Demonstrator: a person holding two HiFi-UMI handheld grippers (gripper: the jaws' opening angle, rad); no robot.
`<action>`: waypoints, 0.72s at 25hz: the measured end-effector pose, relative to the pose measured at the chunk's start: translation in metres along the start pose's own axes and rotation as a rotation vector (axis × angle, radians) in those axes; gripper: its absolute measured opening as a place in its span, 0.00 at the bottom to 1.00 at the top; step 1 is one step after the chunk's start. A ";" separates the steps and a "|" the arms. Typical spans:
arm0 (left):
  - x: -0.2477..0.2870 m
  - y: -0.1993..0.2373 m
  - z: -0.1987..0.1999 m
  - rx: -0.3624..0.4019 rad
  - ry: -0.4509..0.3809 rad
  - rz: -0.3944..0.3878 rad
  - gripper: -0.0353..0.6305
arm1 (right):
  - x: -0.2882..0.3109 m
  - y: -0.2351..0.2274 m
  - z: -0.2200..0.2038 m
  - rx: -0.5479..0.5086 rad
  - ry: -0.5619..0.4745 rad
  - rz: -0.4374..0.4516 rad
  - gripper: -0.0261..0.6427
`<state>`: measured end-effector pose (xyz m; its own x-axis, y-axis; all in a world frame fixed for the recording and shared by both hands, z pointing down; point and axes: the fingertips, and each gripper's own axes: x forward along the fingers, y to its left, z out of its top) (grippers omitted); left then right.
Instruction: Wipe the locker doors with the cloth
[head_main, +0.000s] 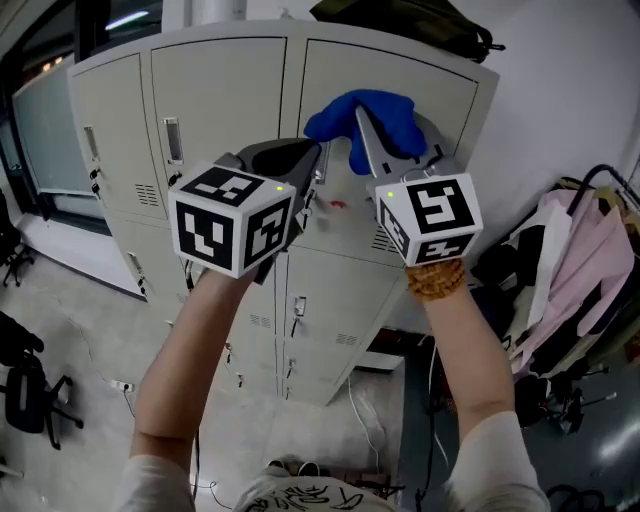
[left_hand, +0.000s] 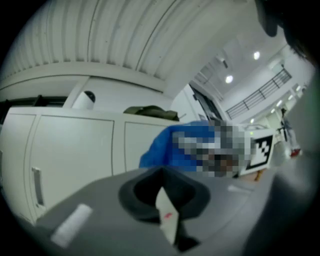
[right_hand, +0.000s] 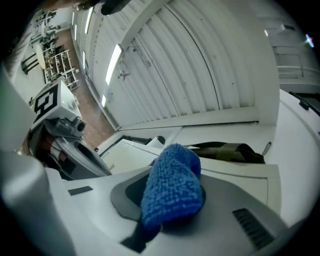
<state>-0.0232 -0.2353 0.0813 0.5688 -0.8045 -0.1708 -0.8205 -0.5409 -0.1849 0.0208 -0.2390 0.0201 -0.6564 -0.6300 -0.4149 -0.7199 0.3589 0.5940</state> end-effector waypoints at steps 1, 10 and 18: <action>0.004 0.011 0.006 0.006 0.002 0.013 0.06 | 0.016 -0.004 0.006 -0.024 -0.008 -0.003 0.08; 0.011 0.088 0.040 0.015 -0.023 0.080 0.06 | 0.114 -0.020 0.035 -0.264 -0.004 -0.095 0.08; 0.017 0.097 0.026 0.007 -0.037 0.059 0.06 | 0.111 -0.013 0.003 -0.416 0.064 -0.148 0.08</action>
<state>-0.0911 -0.2950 0.0352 0.5213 -0.8254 -0.2168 -0.8523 -0.4909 -0.1803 -0.0435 -0.3115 -0.0350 -0.5281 -0.6999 -0.4809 -0.6447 -0.0381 0.7635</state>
